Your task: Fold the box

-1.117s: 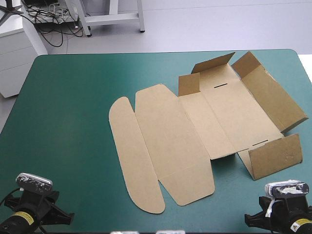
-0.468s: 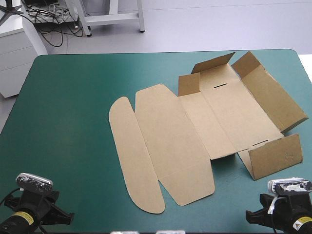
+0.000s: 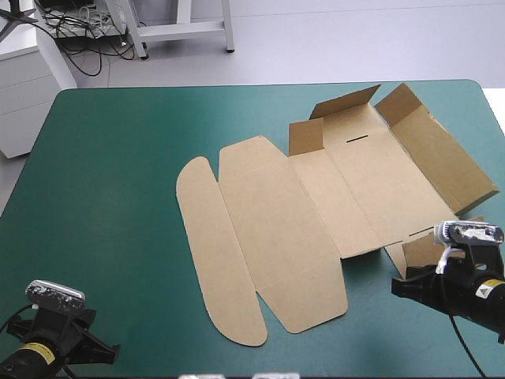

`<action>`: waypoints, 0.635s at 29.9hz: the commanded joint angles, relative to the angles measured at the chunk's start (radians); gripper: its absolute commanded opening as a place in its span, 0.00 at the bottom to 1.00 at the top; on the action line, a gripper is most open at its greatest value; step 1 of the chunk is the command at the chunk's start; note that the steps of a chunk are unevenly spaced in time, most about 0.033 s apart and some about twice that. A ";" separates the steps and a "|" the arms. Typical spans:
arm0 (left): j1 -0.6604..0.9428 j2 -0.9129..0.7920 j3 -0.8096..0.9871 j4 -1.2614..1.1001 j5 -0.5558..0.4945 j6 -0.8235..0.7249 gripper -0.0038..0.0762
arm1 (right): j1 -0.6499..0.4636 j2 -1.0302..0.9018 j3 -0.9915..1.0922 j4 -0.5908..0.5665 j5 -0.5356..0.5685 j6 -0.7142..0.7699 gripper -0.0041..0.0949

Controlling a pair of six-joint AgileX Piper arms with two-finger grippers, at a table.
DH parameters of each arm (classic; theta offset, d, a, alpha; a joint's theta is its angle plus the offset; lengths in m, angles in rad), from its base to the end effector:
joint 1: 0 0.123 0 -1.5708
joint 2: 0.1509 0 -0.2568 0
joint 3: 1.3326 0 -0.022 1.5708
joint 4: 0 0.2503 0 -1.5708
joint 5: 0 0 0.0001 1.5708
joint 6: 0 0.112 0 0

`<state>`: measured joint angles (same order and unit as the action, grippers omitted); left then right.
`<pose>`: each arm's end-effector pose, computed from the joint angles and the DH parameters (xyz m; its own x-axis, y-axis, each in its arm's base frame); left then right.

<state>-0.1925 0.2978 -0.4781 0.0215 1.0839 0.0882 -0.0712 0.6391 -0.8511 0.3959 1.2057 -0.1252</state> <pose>0.0797 -0.0134 0.2401 -0.6941 0.2352 -0.6803 0.2478 0.9654 0.0810 0.1211 0.0318 0.3197 -0.7715 0.0765 -0.6316 -0.1453 0.9454 0.2919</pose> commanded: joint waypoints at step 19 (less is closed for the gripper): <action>0.001 0.009 -0.025 -0.007 -0.052 -0.006 0.04 | 0.001 0.250 -0.038 0.030 -0.061 0.367 0.64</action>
<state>-0.1925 0.2978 -0.4781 0.0215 1.0847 0.0882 -0.0708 0.8659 -0.8559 0.4064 1.1850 0.1723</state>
